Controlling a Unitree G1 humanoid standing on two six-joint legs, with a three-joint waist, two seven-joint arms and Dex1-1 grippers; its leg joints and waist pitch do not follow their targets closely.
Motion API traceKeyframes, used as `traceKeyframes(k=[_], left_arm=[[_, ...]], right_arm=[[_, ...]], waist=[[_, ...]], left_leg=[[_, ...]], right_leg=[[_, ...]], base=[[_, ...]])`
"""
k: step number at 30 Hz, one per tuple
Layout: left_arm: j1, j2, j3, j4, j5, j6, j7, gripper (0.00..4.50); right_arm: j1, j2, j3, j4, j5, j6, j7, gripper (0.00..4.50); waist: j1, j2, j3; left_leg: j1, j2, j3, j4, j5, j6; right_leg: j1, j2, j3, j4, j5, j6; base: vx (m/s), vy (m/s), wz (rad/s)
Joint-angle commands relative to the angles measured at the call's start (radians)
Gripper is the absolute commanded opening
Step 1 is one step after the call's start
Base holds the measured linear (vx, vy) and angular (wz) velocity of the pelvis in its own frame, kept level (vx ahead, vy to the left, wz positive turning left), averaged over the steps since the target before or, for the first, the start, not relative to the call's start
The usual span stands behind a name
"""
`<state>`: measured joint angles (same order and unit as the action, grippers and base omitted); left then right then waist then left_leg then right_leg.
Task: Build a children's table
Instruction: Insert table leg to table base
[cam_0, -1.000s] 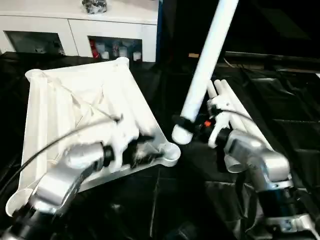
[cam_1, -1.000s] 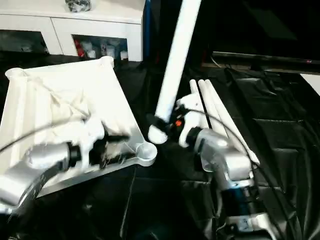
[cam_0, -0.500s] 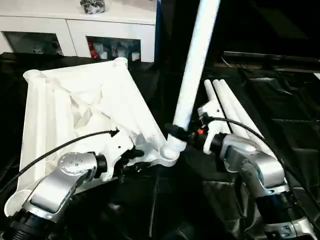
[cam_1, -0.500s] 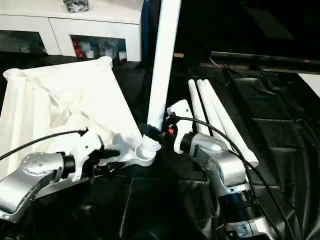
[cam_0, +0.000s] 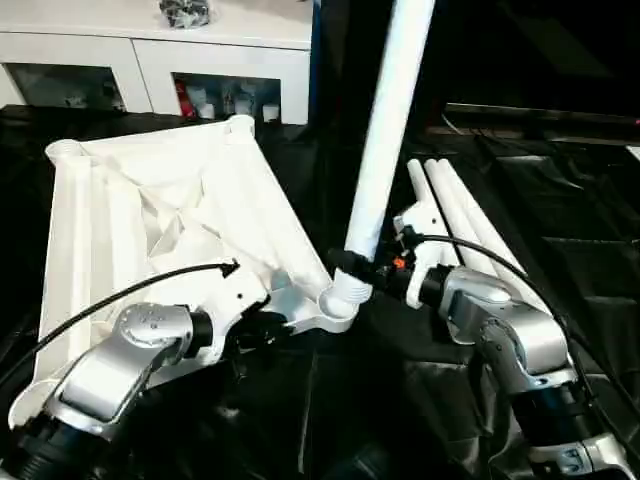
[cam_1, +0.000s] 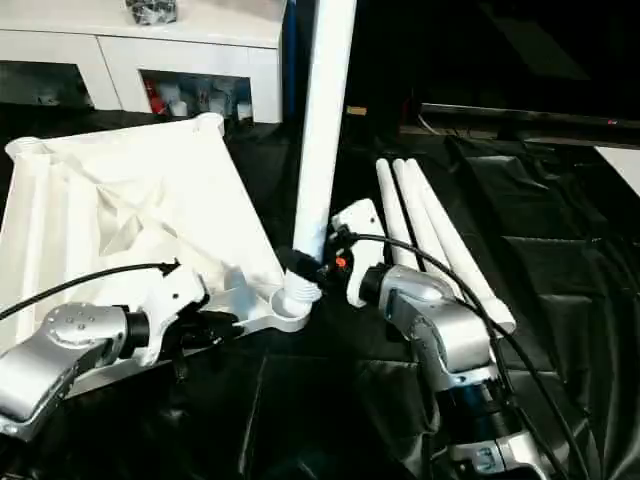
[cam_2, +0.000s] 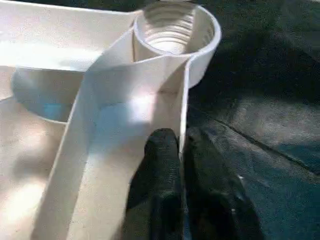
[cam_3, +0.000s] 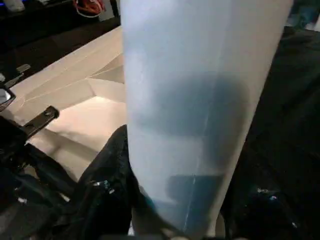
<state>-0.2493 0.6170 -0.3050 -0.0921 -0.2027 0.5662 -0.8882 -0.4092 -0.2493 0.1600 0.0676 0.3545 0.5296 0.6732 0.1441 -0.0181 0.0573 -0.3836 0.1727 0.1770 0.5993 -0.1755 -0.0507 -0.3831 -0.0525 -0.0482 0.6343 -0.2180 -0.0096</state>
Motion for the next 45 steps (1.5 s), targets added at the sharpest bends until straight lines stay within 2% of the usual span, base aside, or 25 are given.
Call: traceKeyframes(k=[1, 2, 4, 5, 8, 9, 11, 12, 13, 16, 17, 19, 20, 23, 24, 25, 27, 31, 38, 42, 45], left_arm=[[-0.014, 0.013, 0.001, -0.013, -0.002, 0.012, -0.014, 0.09], [-0.018, 0.009, 0.001, -0.009, -0.004, -0.013, -0.025, 0.02], [-0.02, 0.008, 0.0, -0.007, -0.005, -0.018, -0.029, 0.0], [-0.024, 0.004, -0.003, 0.003, -0.005, -0.054, -0.043, 0.0], [-0.029, -0.007, -0.009, 0.016, -0.007, -0.103, -0.068, 0.0], [-0.031, -0.012, -0.012, 0.02, -0.01, -0.116, -0.079, 0.0], [-0.036, -0.019, -0.017, 0.022, -0.011, -0.126, -0.091, 0.0], [-0.038, -0.021, -0.022, 0.023, -0.01, -0.133, -0.098, 0.0], [-0.043, -0.028, -0.027, 0.025, -0.01, -0.146, -0.11, 0.0], [-0.054, -0.046, -0.038, 0.043, -0.003, -0.178, -0.117, 0.0], [-0.064, -0.052, -0.049, 0.06, 0.012, -0.196, -0.114, 0.0], [-0.087, -0.068, -0.069, 0.105, 0.039, -0.249, -0.116, 0.0], [-0.094, -0.075, -0.073, 0.12, 0.046, -0.258, -0.113, 0.0], [-0.115, -0.083, -0.078, 0.162, 0.065, -0.297, -0.122, 0.0], [-0.119, -0.084, -0.078, 0.172, 0.069, -0.306, -0.125, 0.0], [-0.122, -0.083, -0.076, 0.182, 0.066, -0.315, -0.137, 0.0], [-0.126, -0.077, -0.071, 0.199, 0.06, -0.335, -0.167, 0.0], [-0.128, -0.07, -0.064, 0.211, 0.05, -0.345, -0.203, 0.0], [-0.127, -0.071, -0.055, 0.227, 0.037, -0.344, -0.231, 0.0], [-0.133, -0.083, -0.042, 0.254, 0.038, -0.338, -0.227, 0.0], [-0.14, -0.096, -0.031, 0.275, 0.036, -0.325, -0.216, 0.0]], right_arm=[[-0.017, -0.011, 0.001, 0.011, -0.007, -0.015, 0.016, 1.88], [-0.02, -0.02, 0.017, 0.033, -0.023, -0.025, 0.03, 1.88], [-0.02, -0.021, 0.02, 0.037, -0.025, -0.026, 0.035, 1.88], [-0.022, -0.015, 0.018, 0.054, -0.023, -0.029, 0.04, 1.88], [-0.028, -0.008, 0.016, 0.084, -0.026, -0.036, 0.048, 1.88], [-0.03, -0.006, 0.014, 0.091, -0.022, -0.035, 0.051, 1.88], [-0.033, -0.003, 0.012, 0.101, -0.019, -0.034, 0.056, 1.88], [-0.035, -0.002, 0.012, 0.107, -0.018, -0.034, 0.06, 1.88], [-0.038, -0.002, 0.015, 0.113, -0.016, -0.033, 0.07, 1.88], [-0.039, -0.004, 0.025, 0.107, -0.017, -0.03, 0.085, 1.88], [-0.038, -0.006, 0.029, 0.102, -0.017, -0.028, 0.091, 1.88], [-0.033, -0.014, 0.038, 0.089, -0.018, -0.024, 0.102, 1.88], [-0.031, -0.017, 0.041, 0.084, -0.019, -0.024, 0.105, 1.88], [-0.023, -0.028, 0.038, 0.075, -0.023, -0.024, 0.111, 1.88], [-0.021, -0.031, 0.037, 0.072, -0.023, -0.023, 0.113, 1.88], [-0.02, -0.032, 0.034, 0.074, -0.025, -0.024, 0.114, 1.88], [-0.017, -0.036, 0.032, 0.081, -0.033, -0.032, 0.115, 1.88], [-0.018, -0.03, 0.028, 0.105, -0.041, -0.048, 0.099, 1.88], [-0.012, -0.022, 0.029, 0.122, -0.045, -0.059, 0.095, 1.88], [-0.007, -0.012, 0.011, 0.146, -0.046, -0.067, 0.09, 1.88], [0.001, 0.001, -0.022, 0.183, -0.026, -0.077, 0.081, 1.88]], waist=[[0.0, 0.004, -0.064], [-0.001, 0.005, -0.064], [0.0, 0.005, -0.066], [-0.001, 0.007, -0.067], [-0.002, 0.004, -0.068], [-0.003, -0.002, -0.068], [-0.002, -0.002, -0.067], [0.0, 0.001, -0.068], [-0.001, -0.005, -0.066], [0.004, -0.004, -0.066], [0.005, -0.007, -0.065], [0.008, -0.004, -0.064], [0.011, -0.006, -0.064], [0.018, 0.0, -0.065], [0.019, -0.003, -0.064], [0.021, 0.003, -0.065], [0.02, 0.001, -0.065], [0.021, 0.005, -0.066], [0.018, 0.003, -0.066], [0.017, 0.005, -0.064], [0.017, 0.004, -0.062]], left_leg=[[0.026, 0.058, -0.024, -0.079, -0.179, -0.031], [0.026, 0.058, -0.024, -0.078, -0.18, -0.031], [0.026, 0.058, -0.024, -0.077, -0.163, -0.029], [0.024, 0.058, -0.024, -0.076, -0.149, -0.026], [0.025, 0.057, -0.022, -0.073, -0.142, -0.018], [0.025, 0.058, -0.022, -0.074, -0.14, -0.016], [0.026, 0.058, -0.021, -0.074, -0.143, -0.012], [0.027, 0.059, -0.021, -0.074, -0.145, -0.013], [0.026, 0.059, -0.02, -0.075, -0.147, -0.012], [0.029, 0.061, -0.02, -0.077, -0.161, -0.018], [0.029, 0.061, -0.021, -0.078, -0.166, -0.019], [0.032, 0.062, -0.02, -0.078, -0.178, -0.025], [0.035, 0.062, -0.019, -0.078, -0.188, -0.029], [0.034, 0.063, -0.021, -0.079, -0.206, -0.042], [0.033, 0.063, -0.021, -0.08, -0.213, -0.044], [0.035, 0.063, -0.021, -0.079, -0.217, -0.047], [0.032, 0.063, -0.023, -0.08, -0.228, -0.052], [0.031, 0.063, -0.024, -0.08, -0.227, -0.055], [0.031, 0.064, -0.024, -0.081, -0.236, -0.053], [0.031, 0.063, -0.024, -0.081, -0.254, -0.056], [0.033, 0.064, -0.025, -0.082, -0.277, -0.056]], right_leg=[[0.03, -0.096, 0.051, -0.071, -0.144, -0.162], [0.029, -0.096, 0.051, -0.071, -0.143, -0.165], [0.031, -0.096, 0.051, -0.069, -0.118, -0.168], [0.031, -0.094, 0.05, -0.065, -0.093, -0.172], [0.032, -0.095, 0.051, -0.065, -0.074, -0.178], [0.033, -0.095, 0.05, -0.064, -0.069, -0.18], [0.031, -0.095, 0.05, -0.066, -0.082, -0.18], [0.03, -0.096, 0.05, -0.064, -0.087, -0.183], [0.03, -0.095, 0.05, -0.066, -0.092, -0.182], [0.028, -0.097, 0.051, -0.068, -0.117, -0.173], [0.028, -0.097, 0.051, -0.07, -0.124, -0.169], [0.026, -0.098, 0.051, -0.072, -0.14, -0.163], [0.025, -0.098, 0.052, -0.074, -0.149, -0.159], [0.025, -0.102, 0.053, -0.074, -0.168, -0.151], [0.025, -0.102, 0.053, -0.076, -0.181, -0.148], [0.024, -0.103, 0.053, -0.076, -0.183, -0.148], [0.025, -0.102, 0.053, -0.075, -0.18, -0.15], [0.025, -0.103, 0.052, -0.073, -0.172, -0.158], [0.026, -0.104, 0.052, -0.072, -0.174, -0.171], [0.024, -0.105, 0.053, -0.076, -0.199, -0.172], [0.023, -0.108, 0.054, -0.08, -0.241, -0.169]], base=[[0.0, 0.0, 0.0], [0.0, 0.0, 0.0], [0.0, 0.0, 0.0], [0.0, 0.0, 0.0], [0.0, 0.0, 0.0], [0.0, 0.0, 0.0], [0.0, 0.0, 0.0], [0.0, 0.0, 0.0], [0.0, 0.0, 0.0], [0.0, 0.0, 0.0], [0.0, 0.0, 0.0], [0.0, 0.0, 0.0], [0.0, 0.0, 0.0], [0.0, 0.0, 0.0], [0.0, 0.0, 0.0], [0.0, 0.0, 0.0], [0.0, 0.0, 0.0], [0.0, 0.0, 0.0], [0.0, 0.0, 0.0], [0.0, 0.0, 0.0], [0.0, 0.0, 0.0]])
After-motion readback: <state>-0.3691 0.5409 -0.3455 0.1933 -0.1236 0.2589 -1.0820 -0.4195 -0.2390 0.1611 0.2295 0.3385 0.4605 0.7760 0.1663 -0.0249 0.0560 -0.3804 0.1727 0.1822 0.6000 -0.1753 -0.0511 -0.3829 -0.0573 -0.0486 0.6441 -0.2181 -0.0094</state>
